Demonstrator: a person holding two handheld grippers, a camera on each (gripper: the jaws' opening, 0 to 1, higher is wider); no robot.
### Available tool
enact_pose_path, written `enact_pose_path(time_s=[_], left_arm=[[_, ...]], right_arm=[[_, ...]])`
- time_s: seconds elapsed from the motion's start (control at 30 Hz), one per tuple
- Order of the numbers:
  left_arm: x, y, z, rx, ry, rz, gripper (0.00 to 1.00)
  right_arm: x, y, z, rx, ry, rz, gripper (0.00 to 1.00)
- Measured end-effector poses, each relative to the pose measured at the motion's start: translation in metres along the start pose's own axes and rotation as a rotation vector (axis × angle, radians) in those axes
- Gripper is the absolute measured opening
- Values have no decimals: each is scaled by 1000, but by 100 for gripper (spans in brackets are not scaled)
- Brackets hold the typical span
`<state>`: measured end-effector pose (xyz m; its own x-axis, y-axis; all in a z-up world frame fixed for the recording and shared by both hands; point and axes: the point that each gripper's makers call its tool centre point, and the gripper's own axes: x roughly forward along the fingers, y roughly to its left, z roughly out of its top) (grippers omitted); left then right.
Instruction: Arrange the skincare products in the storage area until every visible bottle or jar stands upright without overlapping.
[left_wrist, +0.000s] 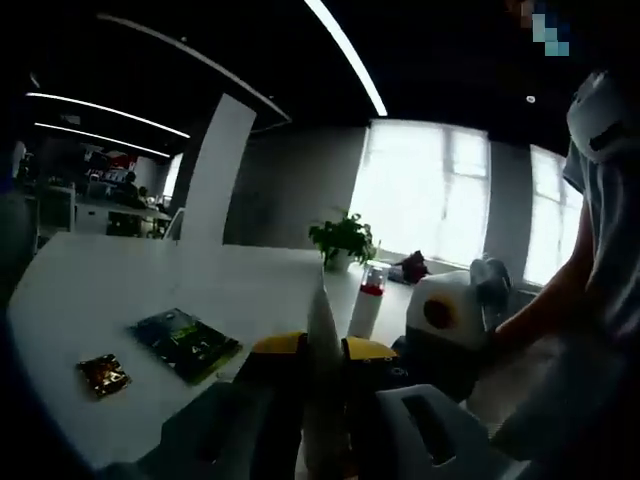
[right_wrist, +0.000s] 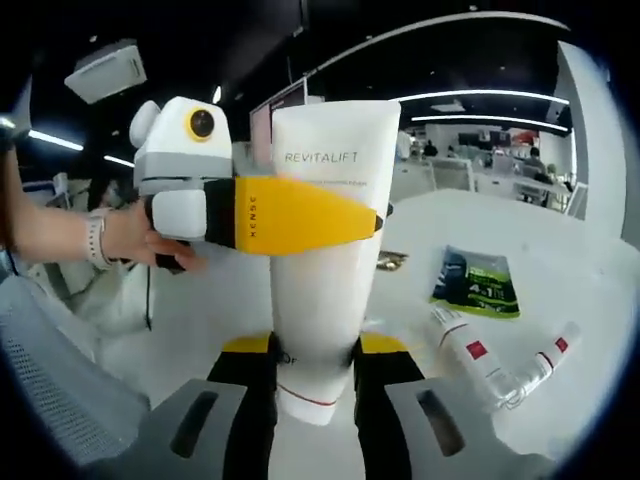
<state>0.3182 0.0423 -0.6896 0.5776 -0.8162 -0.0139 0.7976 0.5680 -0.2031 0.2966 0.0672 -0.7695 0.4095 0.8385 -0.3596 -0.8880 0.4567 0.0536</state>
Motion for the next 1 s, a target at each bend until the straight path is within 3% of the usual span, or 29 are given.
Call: enact_pose_path(time_s=[0.07,0.27,0.4,0.63,1.0], left_arm=[[1,-13,-1,10,-7,-5,8],[4,-38,-1,180,33,-40,8],[6,-49,-1,208,33,-48,8],[1,-50,-2,218,11,-51,9],[0,-44,4,232,-26,-41,15]], right_arm=[[-1,2,-1,-43,2,-4,29],[-5,6,-3,-91,-12,-21,30],[-7,6,-3,-112,9,-18,30],[-12,11,-6,-194,21,-1,31],[-21,15,-13,-208,96,69,37]])
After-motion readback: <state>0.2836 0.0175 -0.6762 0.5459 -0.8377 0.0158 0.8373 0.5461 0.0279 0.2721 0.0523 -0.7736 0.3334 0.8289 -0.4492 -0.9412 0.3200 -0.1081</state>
